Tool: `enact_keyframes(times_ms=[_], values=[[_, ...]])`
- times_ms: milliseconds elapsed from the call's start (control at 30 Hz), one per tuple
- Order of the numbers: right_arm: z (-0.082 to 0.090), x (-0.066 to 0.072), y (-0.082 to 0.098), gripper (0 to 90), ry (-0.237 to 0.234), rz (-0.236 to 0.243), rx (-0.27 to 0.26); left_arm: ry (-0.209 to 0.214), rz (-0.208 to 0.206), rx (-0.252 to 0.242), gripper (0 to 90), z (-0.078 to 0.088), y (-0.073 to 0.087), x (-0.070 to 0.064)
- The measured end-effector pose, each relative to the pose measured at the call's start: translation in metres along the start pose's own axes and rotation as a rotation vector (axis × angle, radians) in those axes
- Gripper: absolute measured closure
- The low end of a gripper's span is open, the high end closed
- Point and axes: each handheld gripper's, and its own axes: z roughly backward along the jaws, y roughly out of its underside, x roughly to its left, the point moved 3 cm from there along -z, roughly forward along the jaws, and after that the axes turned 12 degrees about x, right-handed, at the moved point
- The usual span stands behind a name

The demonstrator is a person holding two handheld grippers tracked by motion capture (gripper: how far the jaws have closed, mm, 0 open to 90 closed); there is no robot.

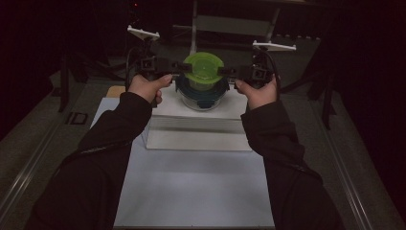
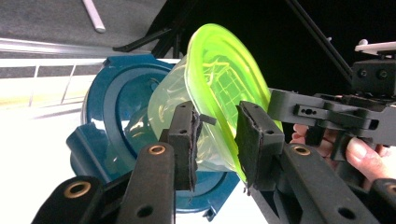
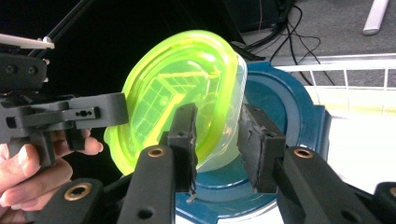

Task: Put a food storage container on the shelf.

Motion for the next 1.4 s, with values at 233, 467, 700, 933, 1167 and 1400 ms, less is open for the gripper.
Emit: enact_keyframes(times_ms=[233, 467, 700, 933, 1167, 1400], values=[[-0.002, 0.000, -0.003, 64.1, 0.003, -0.004, -0.005, -0.015, -0.003, -0.002, 59.3, -0.004, -0.003, 0.004], [-0.002, 0.002, -0.004, 46.0, -0.001, 0.021, -0.030, -0.024, -0.015, -0.034, 38.3, -0.004, -0.003, 0.005], [0.001, 0.005, -0.003, 38.0, 0.018, 0.065, -0.052, -0.003, -0.070, -0.061, 21.0, 0.003, 0.004, 0.001], [0.002, 0.006, 0.002, 25.0, 0.035, 0.106, -0.075, -0.036, -0.190, -0.057, 6.1, 0.004, 0.018, -0.005], [0.007, 0.004, 0.014, 17.9, -0.005, 0.157, -0.062, -0.048, -0.299, -0.106, 1.6, 0.004, 0.038, -0.011], [0.012, -0.002, 0.035, 17.7, 0.010, 0.195, -0.061, -0.036, -0.345, -0.090, 1.6, 0.000, 0.063, -0.015]])
